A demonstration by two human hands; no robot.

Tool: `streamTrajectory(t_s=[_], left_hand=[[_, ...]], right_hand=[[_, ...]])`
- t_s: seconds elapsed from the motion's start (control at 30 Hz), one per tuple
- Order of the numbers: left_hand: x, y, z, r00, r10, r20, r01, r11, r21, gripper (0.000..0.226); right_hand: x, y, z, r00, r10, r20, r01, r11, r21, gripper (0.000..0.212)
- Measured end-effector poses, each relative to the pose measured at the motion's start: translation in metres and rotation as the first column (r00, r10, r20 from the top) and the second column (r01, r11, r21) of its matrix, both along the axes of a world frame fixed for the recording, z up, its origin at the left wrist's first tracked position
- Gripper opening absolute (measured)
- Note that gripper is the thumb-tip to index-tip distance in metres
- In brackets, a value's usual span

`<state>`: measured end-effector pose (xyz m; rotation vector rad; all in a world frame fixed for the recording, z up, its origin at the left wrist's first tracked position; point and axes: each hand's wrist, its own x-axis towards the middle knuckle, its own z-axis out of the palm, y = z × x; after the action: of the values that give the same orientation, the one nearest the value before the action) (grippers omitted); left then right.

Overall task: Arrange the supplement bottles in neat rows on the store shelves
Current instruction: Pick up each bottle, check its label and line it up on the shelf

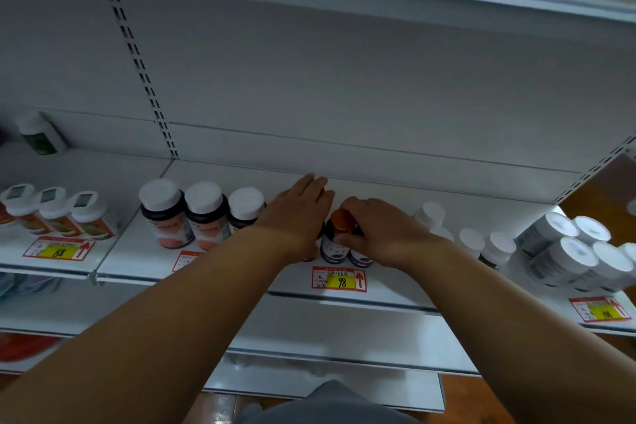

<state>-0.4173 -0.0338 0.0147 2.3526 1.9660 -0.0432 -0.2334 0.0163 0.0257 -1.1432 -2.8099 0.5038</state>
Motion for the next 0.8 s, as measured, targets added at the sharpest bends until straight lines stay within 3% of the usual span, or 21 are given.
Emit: streamTrajectory(t_s=[0.27,0.37,0.43,0.63,0.8], left_hand=[[0.004,-0.002,0.003,0.999,0.050,0.003,-0.050,0.999,0.003,0.108],[0.003,-0.006,0.009,0.999,0.048,0.009,-0.048,0.999,0.013,0.113],[-0.001,-0.015,0.016,0.999,0.036,0.041,-0.039,0.997,0.068,0.115],[-0.037,-0.066,0.048,0.989,0.033,0.143,-0.084,0.928,0.364,0.101],[-0.117,-0.111,0.065,0.965,0.170,0.198,-0.238,0.885,0.400,0.090]], right_hand=[[-0.002,-0.001,0.009,0.998,-0.004,0.058,0.006,1.000,-0.028,0.036],[-0.002,-0.004,0.014,0.997,-0.042,0.059,0.043,0.999,-0.007,0.056],[-0.005,-0.007,0.022,0.996,-0.085,-0.018,0.085,0.996,0.033,0.061],[-0.052,-0.033,0.057,0.966,-0.053,-0.255,0.082,0.991,0.104,0.045],[-0.139,-0.071,0.077,0.939,0.050,-0.341,0.001,0.989,0.150,0.042]])
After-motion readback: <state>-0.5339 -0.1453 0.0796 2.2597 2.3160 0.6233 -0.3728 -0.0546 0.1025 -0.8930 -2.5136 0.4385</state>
